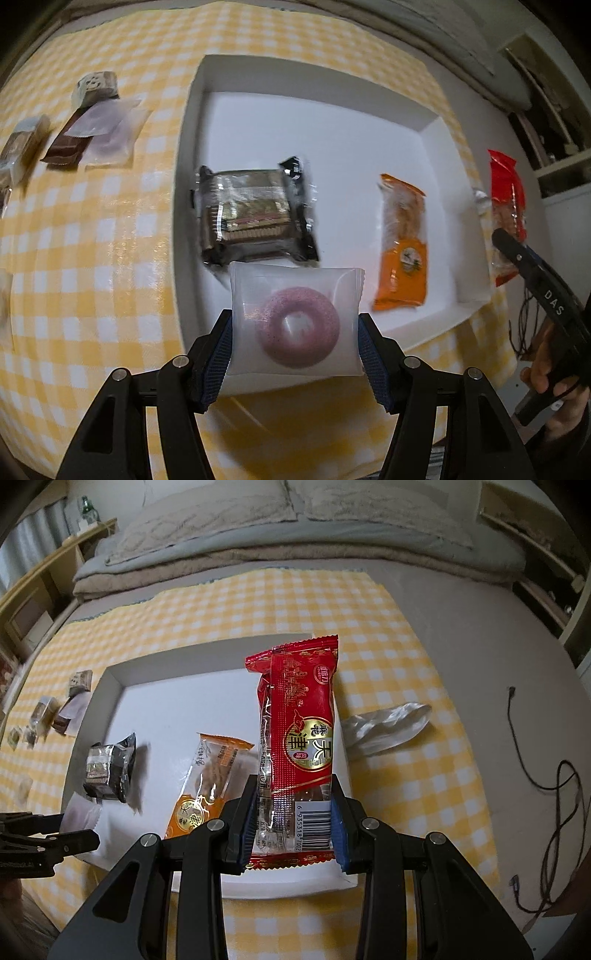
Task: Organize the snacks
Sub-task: 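Carry both packets to the white tray and release them inside, then move both tools back over the remaining snacks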
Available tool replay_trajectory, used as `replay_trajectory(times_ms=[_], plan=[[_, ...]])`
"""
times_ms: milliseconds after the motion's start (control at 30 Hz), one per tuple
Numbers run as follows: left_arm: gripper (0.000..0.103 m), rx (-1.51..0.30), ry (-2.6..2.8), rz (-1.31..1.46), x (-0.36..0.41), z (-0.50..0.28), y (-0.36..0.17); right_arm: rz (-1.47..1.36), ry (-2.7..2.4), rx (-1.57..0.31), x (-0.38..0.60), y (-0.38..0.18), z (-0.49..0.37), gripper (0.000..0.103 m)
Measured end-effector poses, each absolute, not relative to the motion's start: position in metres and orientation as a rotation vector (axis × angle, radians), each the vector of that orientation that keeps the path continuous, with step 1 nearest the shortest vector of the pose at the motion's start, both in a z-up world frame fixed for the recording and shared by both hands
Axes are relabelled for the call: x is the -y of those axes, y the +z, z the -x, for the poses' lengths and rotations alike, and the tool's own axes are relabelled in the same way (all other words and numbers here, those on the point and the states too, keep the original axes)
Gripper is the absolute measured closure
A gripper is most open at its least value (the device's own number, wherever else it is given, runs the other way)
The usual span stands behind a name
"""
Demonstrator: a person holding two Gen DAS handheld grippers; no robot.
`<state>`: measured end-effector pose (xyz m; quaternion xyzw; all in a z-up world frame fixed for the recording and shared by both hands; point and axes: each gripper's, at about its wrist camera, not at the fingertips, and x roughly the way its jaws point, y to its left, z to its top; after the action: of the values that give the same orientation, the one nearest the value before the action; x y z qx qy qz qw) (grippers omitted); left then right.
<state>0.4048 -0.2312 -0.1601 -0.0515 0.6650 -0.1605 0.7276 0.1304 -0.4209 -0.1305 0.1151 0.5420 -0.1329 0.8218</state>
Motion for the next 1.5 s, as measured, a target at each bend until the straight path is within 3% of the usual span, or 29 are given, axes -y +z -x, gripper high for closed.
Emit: replay_trajectory(times_ms=[67,133,267,533,700,1500], plan=[[0.029,-1.464,-0.351,0.134,0.23,-0.409,-0.163,-0.249,-0.277,-1.158,0.422,-0.134,-0.133,0.068],[0.025,-1.459,-0.345,0.154,0.229,-0.411,-0.164,-0.256,-0.262,-1.148,0.422,-0.135,-0.135,0.066],[0.011,-1.456,-0.364,0.146,0.226,-0.41,-0.164,-0.293,-0.247,-1.157,0.423,-0.138,-0.138,0.047],[0.0,-1.426,-0.418,0.105,0.223,-0.393,-0.159,-0.294,-0.229,-1.192,0.419,-0.139,-0.131,0.031],[0.0,-1.408,-0.435,0.084,0.224,-0.388,-0.154,-0.28,-0.243,-1.198,0.417,-0.136,-0.123,0.0],[0.0,-1.258,-0.446,-0.005,0.184,-0.367,-0.106,-0.276,-0.256,-1.111,0.389,-0.091,-0.11,0.0]])
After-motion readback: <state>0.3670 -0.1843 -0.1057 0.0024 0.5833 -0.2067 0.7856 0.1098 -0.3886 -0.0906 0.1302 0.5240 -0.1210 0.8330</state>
